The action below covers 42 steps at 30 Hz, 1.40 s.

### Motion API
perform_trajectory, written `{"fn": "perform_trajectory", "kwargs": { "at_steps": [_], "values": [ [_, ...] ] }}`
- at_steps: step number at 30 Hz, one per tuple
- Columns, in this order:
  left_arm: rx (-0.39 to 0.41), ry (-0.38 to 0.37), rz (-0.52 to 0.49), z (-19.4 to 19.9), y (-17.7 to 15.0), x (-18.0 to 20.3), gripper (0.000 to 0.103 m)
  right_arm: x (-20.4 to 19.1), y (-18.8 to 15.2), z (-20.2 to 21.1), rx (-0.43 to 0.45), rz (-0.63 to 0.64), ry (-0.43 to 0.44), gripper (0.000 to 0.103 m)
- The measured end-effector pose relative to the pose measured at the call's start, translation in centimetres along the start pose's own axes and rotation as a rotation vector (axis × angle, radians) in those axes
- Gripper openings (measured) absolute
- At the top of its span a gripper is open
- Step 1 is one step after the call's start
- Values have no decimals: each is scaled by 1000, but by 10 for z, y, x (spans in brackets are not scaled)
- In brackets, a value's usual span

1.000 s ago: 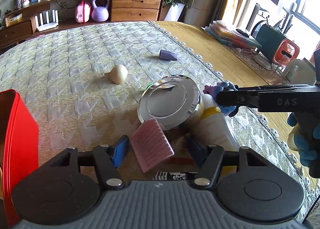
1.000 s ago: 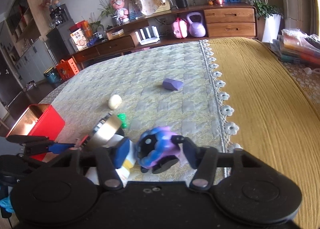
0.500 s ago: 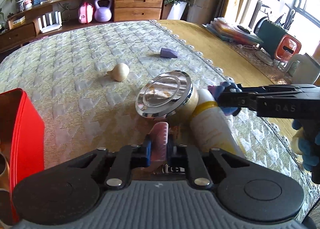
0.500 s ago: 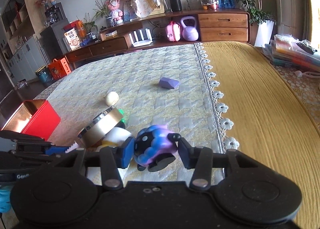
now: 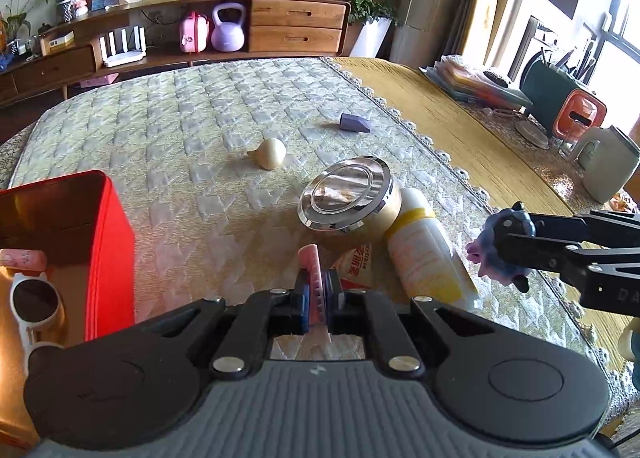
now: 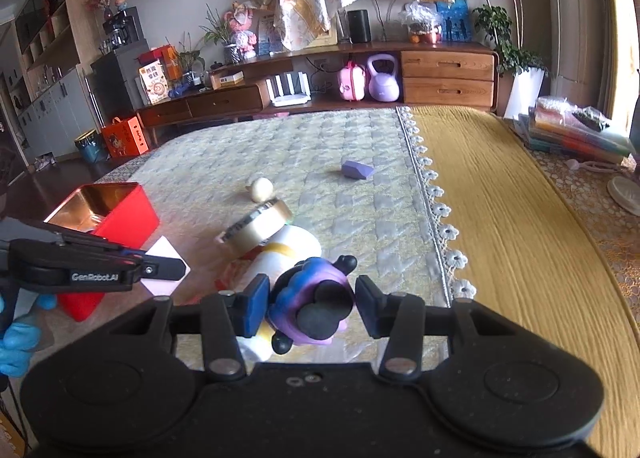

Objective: Organize rigid objects
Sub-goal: 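Carry the pink comb and purple plush toy with both tools over the red box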

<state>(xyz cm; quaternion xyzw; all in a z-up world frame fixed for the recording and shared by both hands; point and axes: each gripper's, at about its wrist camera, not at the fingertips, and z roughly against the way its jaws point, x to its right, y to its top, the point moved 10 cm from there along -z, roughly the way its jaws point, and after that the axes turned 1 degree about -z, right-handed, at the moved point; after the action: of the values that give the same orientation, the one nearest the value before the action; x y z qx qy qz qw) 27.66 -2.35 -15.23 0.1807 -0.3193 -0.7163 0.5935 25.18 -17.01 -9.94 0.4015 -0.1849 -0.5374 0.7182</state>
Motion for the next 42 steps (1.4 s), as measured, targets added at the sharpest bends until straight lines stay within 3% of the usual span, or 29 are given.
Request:
{"fn": "perform_trajectory", "kwargs": {
  "at_steps": [13,21,31,42],
  "values": [
    [27,51,36,61,-2,-26,8,-67,24,47,77,85,57,46],
    [54,88,52,96,-2,-57,8,-114,36,50,97,130,104,46],
    [76,152,102,126,-10,-116,8,-176,51,26,79,162,183,46],
    [33,227,139,121,-29,-175,8,-229,65,-25,36,164,232,43]
  ]
}}
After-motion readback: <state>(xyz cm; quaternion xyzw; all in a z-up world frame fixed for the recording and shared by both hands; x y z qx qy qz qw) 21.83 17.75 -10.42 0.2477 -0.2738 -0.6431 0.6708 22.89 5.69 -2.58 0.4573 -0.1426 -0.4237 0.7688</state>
